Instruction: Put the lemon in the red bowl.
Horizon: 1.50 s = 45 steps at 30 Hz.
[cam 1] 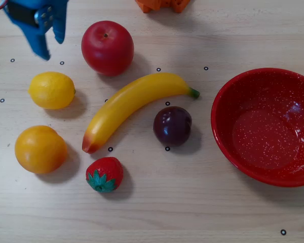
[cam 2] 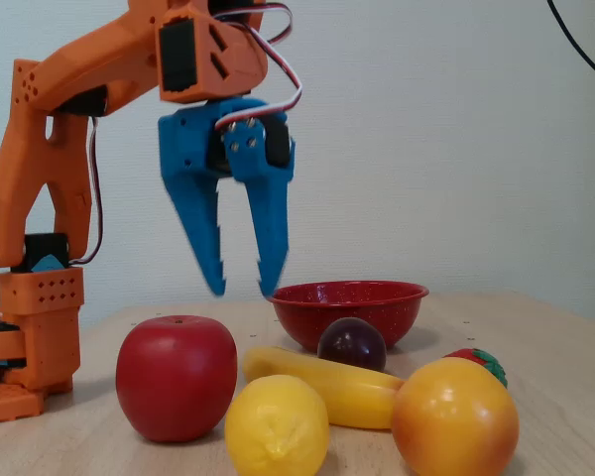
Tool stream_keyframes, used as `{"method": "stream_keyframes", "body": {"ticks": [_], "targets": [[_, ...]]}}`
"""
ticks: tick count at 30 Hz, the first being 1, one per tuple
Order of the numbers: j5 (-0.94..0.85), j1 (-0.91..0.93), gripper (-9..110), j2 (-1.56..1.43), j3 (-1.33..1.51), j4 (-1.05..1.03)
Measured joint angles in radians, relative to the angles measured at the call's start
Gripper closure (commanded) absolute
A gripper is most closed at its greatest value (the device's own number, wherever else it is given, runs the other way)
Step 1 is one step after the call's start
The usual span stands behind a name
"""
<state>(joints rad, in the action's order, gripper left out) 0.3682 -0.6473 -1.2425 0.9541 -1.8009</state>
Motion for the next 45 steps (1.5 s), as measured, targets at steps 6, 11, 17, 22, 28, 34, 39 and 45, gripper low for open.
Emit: {"method": "stream_keyframes", "body": {"ticks": [6, 11, 17, 22, 28, 34, 39, 45], "targets": [[0.161, -0.040, 69, 0.067, -0.026, -0.005], [0.310, -0.078, 55, 0.083, -0.028, -0.005], [0.448, -0.141, 50, 0.152, -0.028, -0.005], [0.479, -0.135, 48, 0.156, -0.028, -0.005], [0.480, -0.141, 43, 0.196, -0.026, -0.005], [0.480, -0.138, 41, 0.213, -0.025, -0.005], [0.518, -0.140, 39, 0.253, -0.005, -0.005], [0.540, -0.144, 39, 0.267, -0.005, -0.005]]}}
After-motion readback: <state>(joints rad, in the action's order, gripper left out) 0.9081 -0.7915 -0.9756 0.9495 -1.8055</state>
